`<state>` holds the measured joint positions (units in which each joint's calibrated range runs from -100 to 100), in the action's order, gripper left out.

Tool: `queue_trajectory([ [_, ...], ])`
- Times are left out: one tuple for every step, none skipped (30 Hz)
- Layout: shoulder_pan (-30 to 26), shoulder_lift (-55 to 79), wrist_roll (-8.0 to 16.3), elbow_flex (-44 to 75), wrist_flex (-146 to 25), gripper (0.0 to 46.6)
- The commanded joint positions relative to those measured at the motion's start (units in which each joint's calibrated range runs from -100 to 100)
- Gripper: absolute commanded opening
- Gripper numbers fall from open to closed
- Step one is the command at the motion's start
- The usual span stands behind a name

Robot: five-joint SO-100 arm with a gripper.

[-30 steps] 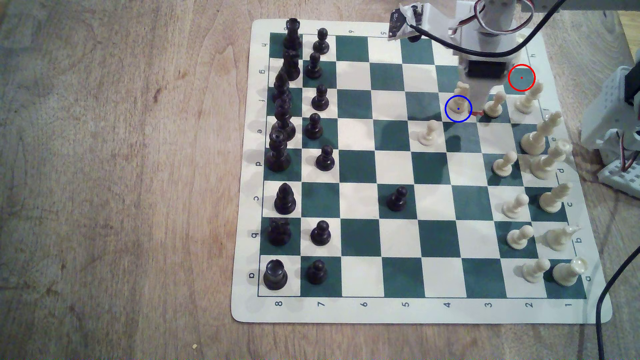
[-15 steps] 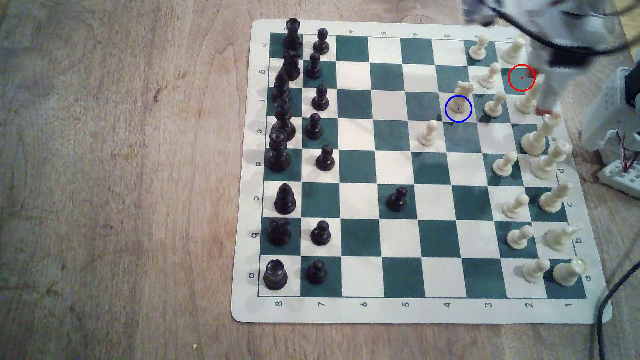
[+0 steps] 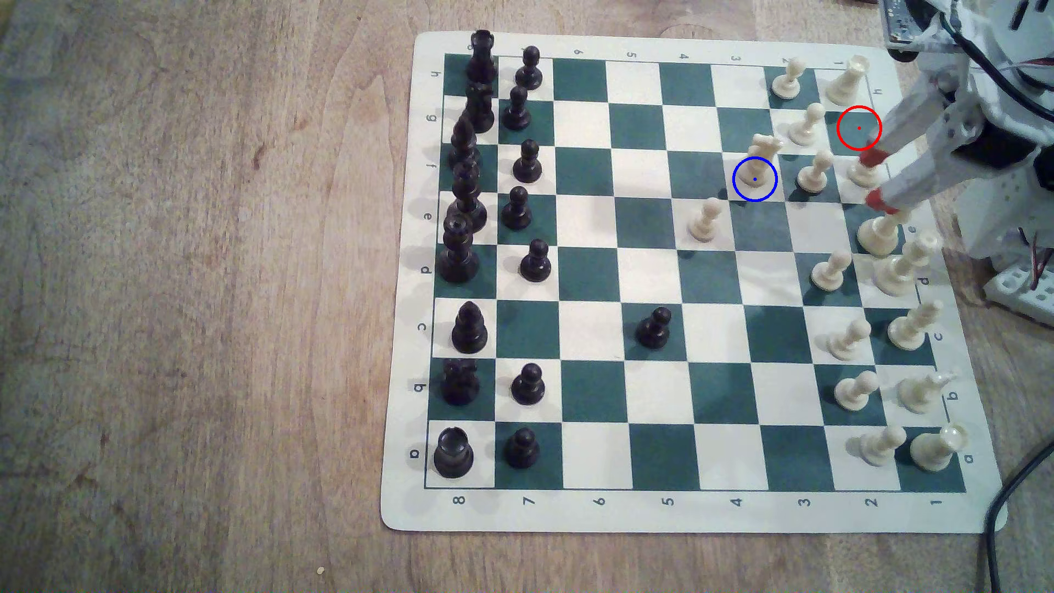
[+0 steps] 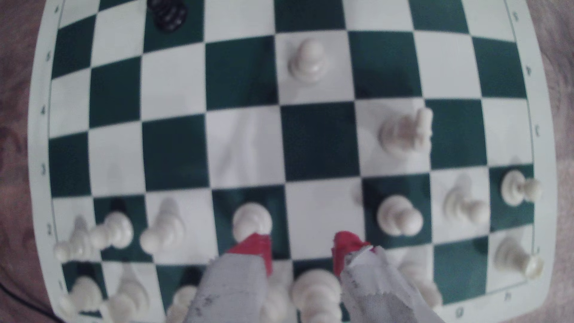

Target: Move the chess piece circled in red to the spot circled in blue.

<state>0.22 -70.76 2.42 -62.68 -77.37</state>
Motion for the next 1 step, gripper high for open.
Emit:
queue_trajectory([
  [0.1,-7.4,0.9,-5.0,9.5,0.2],
])
